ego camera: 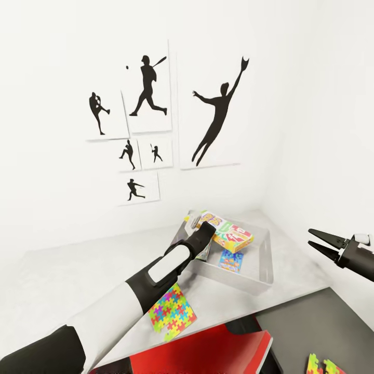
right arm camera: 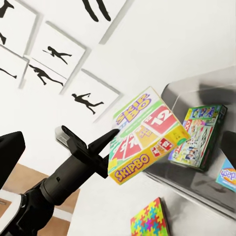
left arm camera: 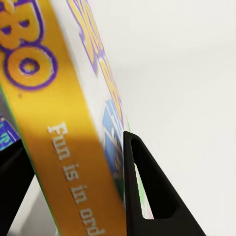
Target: Put all the toys in the child's room - the three board games (two on the bed and one on the table), the two jigsaw puzzles on the table, and the tennis ball on the table - inside the toy box on the table in the child's room.
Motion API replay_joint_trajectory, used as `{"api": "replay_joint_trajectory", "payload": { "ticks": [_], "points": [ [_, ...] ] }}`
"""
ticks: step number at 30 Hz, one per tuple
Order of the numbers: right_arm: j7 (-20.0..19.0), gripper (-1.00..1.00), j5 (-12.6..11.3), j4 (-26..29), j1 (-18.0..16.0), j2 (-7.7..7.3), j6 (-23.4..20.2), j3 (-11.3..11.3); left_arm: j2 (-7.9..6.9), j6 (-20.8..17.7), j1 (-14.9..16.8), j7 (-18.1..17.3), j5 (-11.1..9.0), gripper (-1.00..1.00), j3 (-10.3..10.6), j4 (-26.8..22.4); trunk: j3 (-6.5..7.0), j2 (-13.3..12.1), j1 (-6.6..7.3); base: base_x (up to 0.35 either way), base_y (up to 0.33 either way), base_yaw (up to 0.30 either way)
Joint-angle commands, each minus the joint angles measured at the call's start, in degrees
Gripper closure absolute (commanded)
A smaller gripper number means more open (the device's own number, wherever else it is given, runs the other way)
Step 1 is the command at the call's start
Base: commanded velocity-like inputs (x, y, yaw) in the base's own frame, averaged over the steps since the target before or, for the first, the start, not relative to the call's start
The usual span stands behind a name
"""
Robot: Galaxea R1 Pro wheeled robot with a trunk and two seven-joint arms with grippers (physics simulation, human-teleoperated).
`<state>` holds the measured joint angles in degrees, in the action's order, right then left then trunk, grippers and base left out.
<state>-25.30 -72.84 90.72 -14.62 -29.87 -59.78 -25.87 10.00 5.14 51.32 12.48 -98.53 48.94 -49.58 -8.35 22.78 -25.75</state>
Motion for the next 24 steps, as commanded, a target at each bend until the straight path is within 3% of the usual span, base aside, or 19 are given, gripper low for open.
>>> {"api": "replay_joint_trajectory", "payload": {
  "ticks": [1,24],
  "points": [
    [-0.5,-1.00,0.5,0.0,-0.1,-0.04,-0.2,-0.1,0.00,0.5,0.1,0.2,-0.5,1.00,0.2,0.0,-0.22,0.1,-0.03,0.000,0.000,0.000],
    [-0.7,-1.00,0.4,0.4,-0.6,0.01,-0.2,-0.3,0.00,0.6,0.1,-0.2,-0.8,1.00,0.6,2.4,-2.36,0.1,-0.03,0.000,0.000,0.000]
  ]
}}
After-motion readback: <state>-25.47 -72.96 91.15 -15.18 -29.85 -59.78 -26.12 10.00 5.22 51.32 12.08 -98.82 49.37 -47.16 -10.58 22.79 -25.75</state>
